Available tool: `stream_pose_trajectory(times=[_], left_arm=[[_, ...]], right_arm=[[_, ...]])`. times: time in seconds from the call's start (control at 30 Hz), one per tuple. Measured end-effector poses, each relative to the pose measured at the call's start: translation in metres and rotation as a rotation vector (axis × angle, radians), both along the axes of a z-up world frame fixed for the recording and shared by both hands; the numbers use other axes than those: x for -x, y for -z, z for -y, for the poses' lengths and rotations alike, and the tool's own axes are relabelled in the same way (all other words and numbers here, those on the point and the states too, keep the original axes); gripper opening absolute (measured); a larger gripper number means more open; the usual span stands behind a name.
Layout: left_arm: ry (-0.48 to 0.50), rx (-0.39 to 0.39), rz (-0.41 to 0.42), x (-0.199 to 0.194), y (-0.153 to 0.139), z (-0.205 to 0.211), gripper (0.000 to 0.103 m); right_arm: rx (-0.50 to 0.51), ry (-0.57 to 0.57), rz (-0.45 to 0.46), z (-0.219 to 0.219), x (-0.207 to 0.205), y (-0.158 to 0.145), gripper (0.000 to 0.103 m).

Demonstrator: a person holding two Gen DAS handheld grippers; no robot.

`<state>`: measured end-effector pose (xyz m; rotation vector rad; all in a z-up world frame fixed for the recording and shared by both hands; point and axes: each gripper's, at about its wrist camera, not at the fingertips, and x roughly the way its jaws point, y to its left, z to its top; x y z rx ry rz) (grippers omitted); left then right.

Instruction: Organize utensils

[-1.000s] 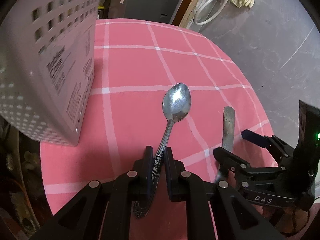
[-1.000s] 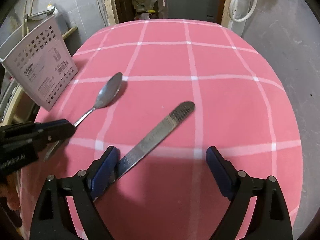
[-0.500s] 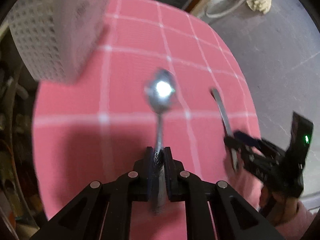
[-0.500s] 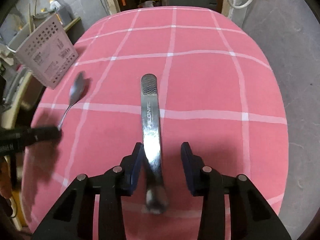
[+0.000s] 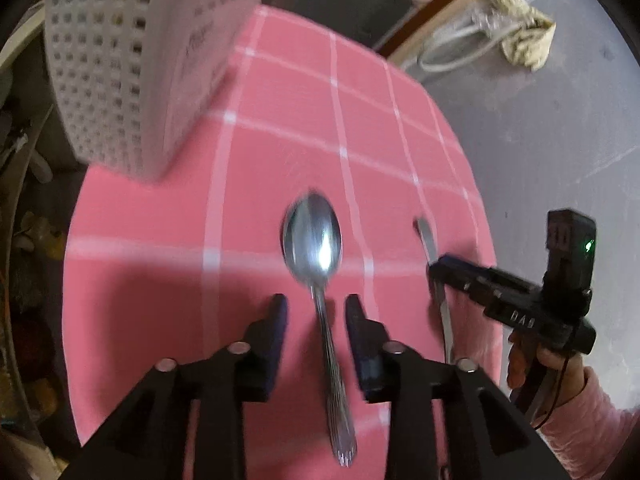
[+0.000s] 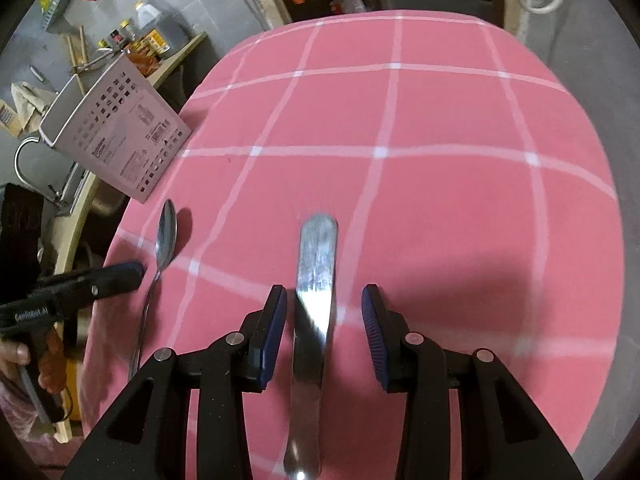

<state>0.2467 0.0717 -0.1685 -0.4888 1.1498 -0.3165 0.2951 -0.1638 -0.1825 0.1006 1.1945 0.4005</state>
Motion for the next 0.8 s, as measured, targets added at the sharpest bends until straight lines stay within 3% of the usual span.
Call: stream_pose_trajectory(times=[0.27,0.37,0.43,0.53,0.8], left_arm=[[0.042,-0.027,0.020,-0.038,0.006,0.008,0.032],[0.058,-0.026,0.019,-0.039,0.008,0.011,0.031],[0.067,-0.044,0.018,-0.039,0.008,0.014,0.018],[0.063,-0.047,0.002,-0.041,0.009,0.015,0.011],[0.068,-0.023,0.004,-0.032,-0.001,0.015,0.004]], right_arm=[[0.040,-0.075,-0.072,-0.011,-0.019,0.000,0.035],[0.099,-0.076,-0.062,-0.019,-0.016,-0.001,0.033],[0.124,-0.076,-0.058,-0.023,-0.013,-0.002,0.028],[0.078,-0.052,-0.078,-0.015,-0.012,-0.003,0.018],[-0.036,0.000,-0.103,-0.009,-0.002,-0.006,0.017]])
